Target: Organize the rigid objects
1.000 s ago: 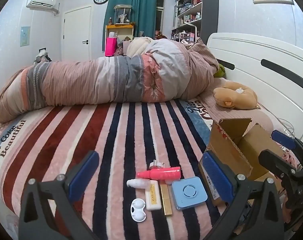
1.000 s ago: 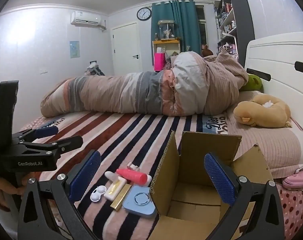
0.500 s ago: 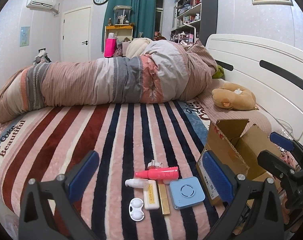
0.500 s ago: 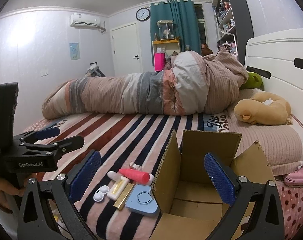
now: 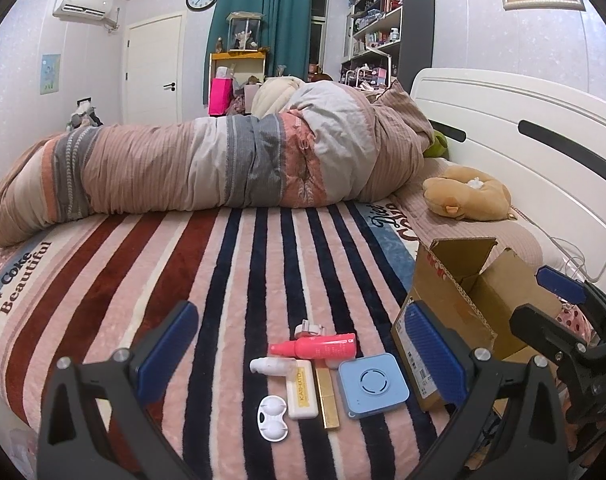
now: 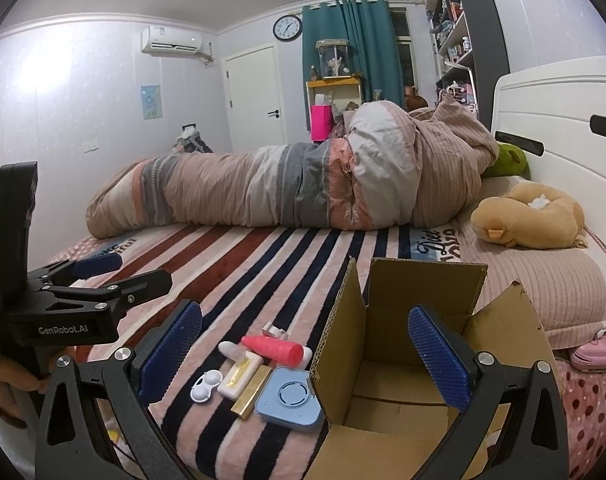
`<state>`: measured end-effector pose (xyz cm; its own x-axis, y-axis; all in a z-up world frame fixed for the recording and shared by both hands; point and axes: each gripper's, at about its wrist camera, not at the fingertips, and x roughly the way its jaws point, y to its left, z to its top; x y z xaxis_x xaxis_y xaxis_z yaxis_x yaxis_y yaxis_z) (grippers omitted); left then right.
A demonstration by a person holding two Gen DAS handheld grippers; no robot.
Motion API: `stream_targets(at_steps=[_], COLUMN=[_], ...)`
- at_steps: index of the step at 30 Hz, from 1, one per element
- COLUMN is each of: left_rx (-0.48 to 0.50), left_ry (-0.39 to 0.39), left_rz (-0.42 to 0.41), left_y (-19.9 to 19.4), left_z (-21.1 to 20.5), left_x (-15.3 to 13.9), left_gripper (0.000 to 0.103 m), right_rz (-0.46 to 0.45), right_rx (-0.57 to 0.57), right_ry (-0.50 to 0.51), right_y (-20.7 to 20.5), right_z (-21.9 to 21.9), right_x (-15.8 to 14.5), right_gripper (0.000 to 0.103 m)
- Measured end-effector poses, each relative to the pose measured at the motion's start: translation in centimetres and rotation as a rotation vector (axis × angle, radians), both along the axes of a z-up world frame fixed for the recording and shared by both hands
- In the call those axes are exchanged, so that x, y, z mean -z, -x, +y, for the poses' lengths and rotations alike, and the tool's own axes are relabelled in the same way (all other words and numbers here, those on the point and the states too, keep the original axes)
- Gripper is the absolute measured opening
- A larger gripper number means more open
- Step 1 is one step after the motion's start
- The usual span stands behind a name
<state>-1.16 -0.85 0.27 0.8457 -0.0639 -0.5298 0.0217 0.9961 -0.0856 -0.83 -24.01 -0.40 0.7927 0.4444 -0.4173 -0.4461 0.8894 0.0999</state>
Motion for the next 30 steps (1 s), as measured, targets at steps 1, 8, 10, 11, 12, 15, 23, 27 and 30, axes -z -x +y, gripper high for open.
stream_targets(at_steps=[1,8,10,11,12,15,23,27,30], left_rx=[0.001,-0.001,-0.002,0.001,0.000,0.000,-0.003,-0.002,-0.003], left_ry=[-0.001,-0.001,-0.006,-0.005,-0.003,-0.002,-0.003,-0.004,-0.002], left_rz=[0.000,0.000,0.000,0.000,-0.001,-0.001,0.001,0.001,0.003], left_y=[0.05,0.07,0.12,0.08,0.08,0.08,0.17,0.16,0.16], left_z=[0.04,-0.09,-0.12,-0.01,0.01,-0.02,-0.12,-0.18,-0.19], left_x=[-0.06,-0.09,-0.14,-0.07,-0.07,-0.06,-0.11,-0.10,0.01], left_gripper=[0.102,0.102,0.102,0.102,0.102,0.102,0.102,0.102,0.102], right_rz=[0.000,0.001,0.002,0.002,0.002,0.002,0.002,0.003,0.000], right_rx=[0.000,0.001,0.000,-0.001,-0.001,-0.001,0.000,-0.001,-0.001], right_ry=[0.000,0.000,0.000,0.000,-0.001,-0.001,0.000,0.000,0.009], right_y=[-0.02,-0.04,0.01,0.00,0.09,0.07,0.05,0.04,0.14], right_z=[-0.02,-0.06,-0.05,-0.04,-0.01,-0.05,-0.07,-0.06,0.02], right_x=[-0.01,-0.03,-0.05,-0.04,-0.05,-0.04,-0.03,-0.03,-0.04], right_gripper=[0.103,0.103,0.103,0.103,0.103,0.103,0.103,0.103,0.103])
